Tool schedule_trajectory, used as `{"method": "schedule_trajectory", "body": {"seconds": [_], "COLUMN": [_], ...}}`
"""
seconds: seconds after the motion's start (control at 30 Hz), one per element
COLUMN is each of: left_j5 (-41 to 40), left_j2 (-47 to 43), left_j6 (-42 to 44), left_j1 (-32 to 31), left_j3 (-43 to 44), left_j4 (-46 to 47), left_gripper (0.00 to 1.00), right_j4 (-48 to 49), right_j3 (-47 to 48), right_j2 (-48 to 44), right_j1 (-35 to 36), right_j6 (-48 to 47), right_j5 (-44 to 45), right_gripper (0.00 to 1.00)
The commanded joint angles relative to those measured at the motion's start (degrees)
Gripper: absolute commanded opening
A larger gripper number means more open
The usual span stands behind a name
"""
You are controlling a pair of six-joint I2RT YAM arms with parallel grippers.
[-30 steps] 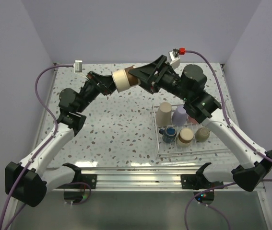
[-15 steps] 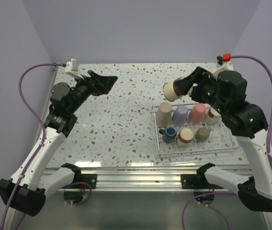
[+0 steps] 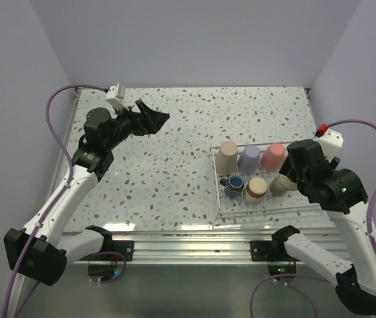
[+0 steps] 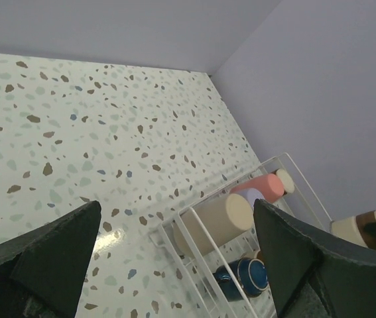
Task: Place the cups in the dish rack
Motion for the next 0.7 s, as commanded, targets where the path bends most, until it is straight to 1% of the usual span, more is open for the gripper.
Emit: {"method": "schedule_trajectory", "body": {"seconds": [0.0,0.13,0.2,0.27,0.33,0.4,0.43,0.5,0.53,0.6,0.63,0.67], "left_j5": [3.83,5.24,5.86,6.47,6.83,7.09,7.18,7.44,7.70,7.97,8.23,8.75], "left_j2": [0.63,0.81,0.98,1.25,1.60,1.95,2.21,2.56,2.83,3.09,3.44,3.62], "left_j6": [0.98,1.07,1.33,1.86,2.47,3.09,3.61,4.14,4.49,4.85,5.02,5.11], "left_j1": [0.38,0.38,0.38,0.38,0.38,0.38,0.46,0.38,0.38,0.46,0.46,0.64], "left_j3": [1.13,-0.27,-1.42,-1.68,-1.68,-1.51,-1.42,-1.25,-1.24,-1.24,-1.24,-1.33], "left_j4": [2.65,3.62,4.06,4.06,4.06,3.97,4.06,3.80,3.71,3.80,3.89,4.15], "left_gripper": [1.00,0.99,0.99,0.99,0.99,0.99,0.99,0.99,0.99,0.99,0.99,0.99], "right_j4": [-3.21,-1.90,-1.10,0.92,3.72,5.92,8.02,10.32,11.98,13.75,15.15,15.77], "right_j3": [-4.16,-7.95,-10.23,-10.76,-11.82,-12.61,-12.96,-14.10,-14.54,-16.29,-17.00,-18.14], "right_j2": [-0.12,-0.56,-0.47,-0.04,0.67,1.28,1.81,2.42,3.30,4.27,5.06,5.50], "right_j1": [-0.66,-1.71,-2.76,-5.40,-9.61,-13.21,-16.97,-20.60,-23.83,-26.40,-29.46,-29.66], "right_j6": [5.93,6.47,5.94,5.07,2.79,-0.72,-1.87,-4.94,-5.48,-6.18,-5.93,-5.40], "right_j5": [7.53,11.14,10.97,9.22,7.72,4.56,3.59,0.18,-0.54,-2.99,-3.27,-3.18], "right_gripper": [0.00,0.00,0.00,0.00,0.00,0.00,0.00,0.00,0.00,0.00,0.00,0.00]}}
